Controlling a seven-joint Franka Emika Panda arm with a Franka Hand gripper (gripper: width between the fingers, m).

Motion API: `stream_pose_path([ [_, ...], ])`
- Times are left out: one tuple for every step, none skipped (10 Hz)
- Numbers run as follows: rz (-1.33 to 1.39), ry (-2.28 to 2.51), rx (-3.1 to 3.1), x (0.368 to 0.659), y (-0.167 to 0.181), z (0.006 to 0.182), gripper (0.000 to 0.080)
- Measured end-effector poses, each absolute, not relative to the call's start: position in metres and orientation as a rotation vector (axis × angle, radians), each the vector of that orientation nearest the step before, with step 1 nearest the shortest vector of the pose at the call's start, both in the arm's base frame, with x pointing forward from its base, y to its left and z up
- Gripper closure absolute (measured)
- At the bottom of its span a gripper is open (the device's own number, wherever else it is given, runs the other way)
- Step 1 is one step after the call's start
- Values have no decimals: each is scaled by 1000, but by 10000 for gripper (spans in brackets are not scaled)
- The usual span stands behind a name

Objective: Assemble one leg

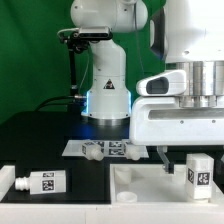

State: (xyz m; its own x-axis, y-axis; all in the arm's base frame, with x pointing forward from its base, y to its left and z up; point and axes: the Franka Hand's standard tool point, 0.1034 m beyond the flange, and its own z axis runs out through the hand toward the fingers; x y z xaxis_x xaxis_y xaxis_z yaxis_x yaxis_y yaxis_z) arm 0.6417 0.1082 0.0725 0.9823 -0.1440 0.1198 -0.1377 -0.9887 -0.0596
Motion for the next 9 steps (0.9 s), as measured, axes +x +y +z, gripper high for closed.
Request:
stream_pose_path([
  [-190, 229, -3076, 641, 108, 72, 150],
  [-190, 231, -3076, 642, 108, 72, 266],
  [-188, 305, -3066, 641, 108, 72, 266],
  [-185, 397, -3052, 641, 108, 72, 479],
  [-180, 532, -3026, 641, 108, 72, 515],
  [-170, 746, -2979, 640, 109, 71, 515],
  [-164, 1001, -2921, 638, 112, 72, 515],
  [-151, 1265, -2843, 635, 115, 74, 515],
  [-117, 1480, -2747, 634, 115, 74, 515],
])
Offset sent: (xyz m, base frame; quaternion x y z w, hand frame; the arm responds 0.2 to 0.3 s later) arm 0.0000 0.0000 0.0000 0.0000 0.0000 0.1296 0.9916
